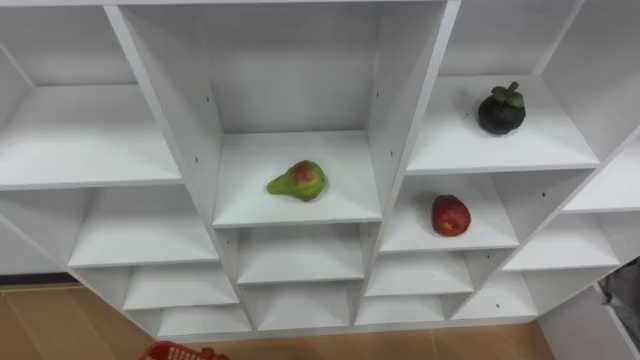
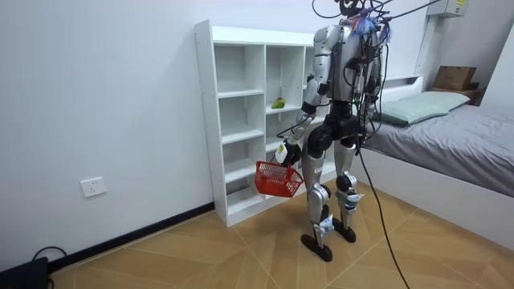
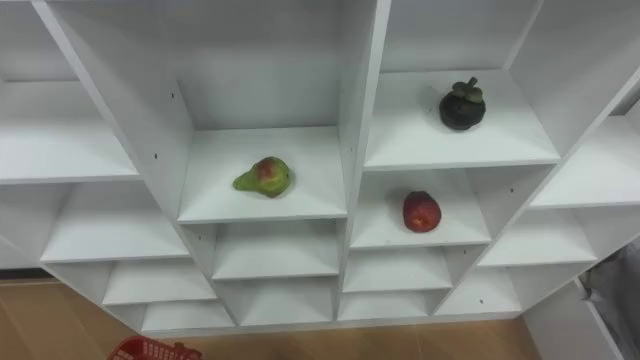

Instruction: Collect fruits from the closet

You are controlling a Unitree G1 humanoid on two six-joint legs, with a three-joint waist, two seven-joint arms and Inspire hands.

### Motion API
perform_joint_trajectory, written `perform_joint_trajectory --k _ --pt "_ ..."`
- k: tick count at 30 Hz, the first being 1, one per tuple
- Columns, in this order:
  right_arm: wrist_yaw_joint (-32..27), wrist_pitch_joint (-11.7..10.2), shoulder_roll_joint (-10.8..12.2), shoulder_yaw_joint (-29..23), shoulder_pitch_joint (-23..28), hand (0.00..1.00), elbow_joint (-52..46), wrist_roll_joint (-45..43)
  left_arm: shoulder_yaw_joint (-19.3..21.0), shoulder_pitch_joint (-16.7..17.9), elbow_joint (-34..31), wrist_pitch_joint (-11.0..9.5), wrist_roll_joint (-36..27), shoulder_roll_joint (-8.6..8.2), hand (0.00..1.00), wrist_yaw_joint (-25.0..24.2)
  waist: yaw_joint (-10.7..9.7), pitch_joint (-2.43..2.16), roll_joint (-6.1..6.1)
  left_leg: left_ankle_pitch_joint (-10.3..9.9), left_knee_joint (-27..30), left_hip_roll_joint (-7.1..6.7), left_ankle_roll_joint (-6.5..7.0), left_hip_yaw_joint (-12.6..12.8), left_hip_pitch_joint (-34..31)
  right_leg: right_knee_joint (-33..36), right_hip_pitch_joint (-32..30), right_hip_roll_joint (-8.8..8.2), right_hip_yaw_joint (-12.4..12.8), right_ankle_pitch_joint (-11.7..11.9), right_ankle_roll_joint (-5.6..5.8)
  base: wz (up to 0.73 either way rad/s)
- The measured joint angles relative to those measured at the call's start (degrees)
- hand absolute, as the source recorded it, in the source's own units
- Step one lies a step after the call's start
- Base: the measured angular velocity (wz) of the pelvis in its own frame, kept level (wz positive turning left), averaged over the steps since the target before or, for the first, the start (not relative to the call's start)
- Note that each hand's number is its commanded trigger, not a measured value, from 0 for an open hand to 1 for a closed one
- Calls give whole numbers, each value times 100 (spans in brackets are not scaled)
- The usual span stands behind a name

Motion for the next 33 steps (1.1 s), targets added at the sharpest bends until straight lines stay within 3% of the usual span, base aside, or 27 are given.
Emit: perform_joint_trajectory --k 14,33 --pt "-180 15 7 55 -22 0 -37 -365 3 -3 -4 2 -2 14 100 15 7 -15 -22 1 10 -4 1 0 6 -2 7 -2 7 0 0 0" --pt "-306 64 25 55 -22 0 -130 -338 -17 -13 -5 -4 -8 4 100 246 -10 -2 22 0 10 -3 0 -2 -6 -3 5 -1 4 0 0 0"
